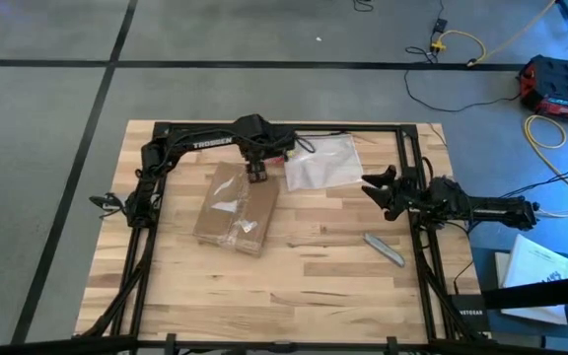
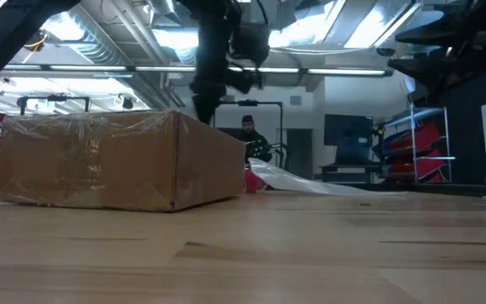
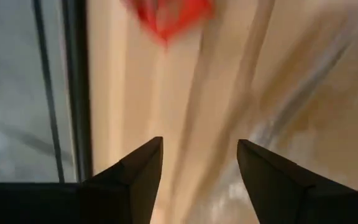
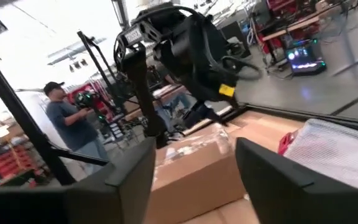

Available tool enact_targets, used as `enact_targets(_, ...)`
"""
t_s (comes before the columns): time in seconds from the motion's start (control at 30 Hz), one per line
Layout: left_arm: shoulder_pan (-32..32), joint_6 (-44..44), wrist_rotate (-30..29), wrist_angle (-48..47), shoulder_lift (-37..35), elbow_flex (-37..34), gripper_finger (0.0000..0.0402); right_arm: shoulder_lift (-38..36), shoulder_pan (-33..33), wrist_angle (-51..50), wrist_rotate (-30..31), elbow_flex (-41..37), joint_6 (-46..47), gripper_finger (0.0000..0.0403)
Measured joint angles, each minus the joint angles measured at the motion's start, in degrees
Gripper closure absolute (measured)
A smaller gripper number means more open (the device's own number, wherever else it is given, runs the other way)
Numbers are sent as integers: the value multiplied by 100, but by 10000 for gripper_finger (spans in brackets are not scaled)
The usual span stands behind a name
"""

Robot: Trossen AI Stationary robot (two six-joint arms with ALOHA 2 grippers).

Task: Unpack boxes
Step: Open the box using the silver cutter

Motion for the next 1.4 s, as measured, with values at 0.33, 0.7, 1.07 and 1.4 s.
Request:
enact_targets(0.33, 80, -1082, 1092, -62, -946, -2, 208, 1145, -3, 1104, 348, 0, -456, 56)
enact_targets(0.7, -53, -1961, 1094, 531, -2600, -692, 208, 2534, -3, 1594, 172, 465, -939, 43)
enact_targets(1.07, -675, -3267, 1097, 3487, -5115, -4089, 208, 4342, -3, 1273, -314, 1889, -1504, 42)
enact_targets(1.4, -1046, -4558, 1056, 6061, -6881, -7042, 208, 6304, -11, 324, -673, 3560, -829, 43)
